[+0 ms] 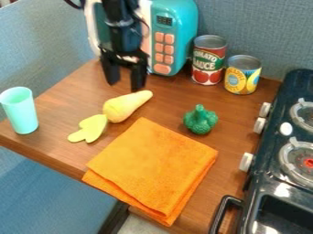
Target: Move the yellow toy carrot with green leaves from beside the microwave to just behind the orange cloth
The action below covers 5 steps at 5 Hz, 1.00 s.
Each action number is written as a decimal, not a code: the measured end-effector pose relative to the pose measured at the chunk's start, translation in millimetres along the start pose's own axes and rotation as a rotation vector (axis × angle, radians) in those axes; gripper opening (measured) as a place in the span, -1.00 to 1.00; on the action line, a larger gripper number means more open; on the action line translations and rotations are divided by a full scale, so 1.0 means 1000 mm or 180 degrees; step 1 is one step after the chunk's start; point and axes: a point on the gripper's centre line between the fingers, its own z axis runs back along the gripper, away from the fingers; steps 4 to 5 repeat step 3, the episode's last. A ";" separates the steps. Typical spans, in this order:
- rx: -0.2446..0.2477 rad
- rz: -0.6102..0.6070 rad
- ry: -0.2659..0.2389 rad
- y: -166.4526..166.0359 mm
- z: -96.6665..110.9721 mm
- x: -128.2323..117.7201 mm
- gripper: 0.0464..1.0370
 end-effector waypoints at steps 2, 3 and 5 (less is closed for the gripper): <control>0.0405 0.0089 0.0039 0.045 0.023 -0.062 0.93; 0.0525 0.0069 0.0309 0.058 0.012 -0.087 0.93; 0.0525 0.0069 0.0309 0.058 0.012 -0.087 0.93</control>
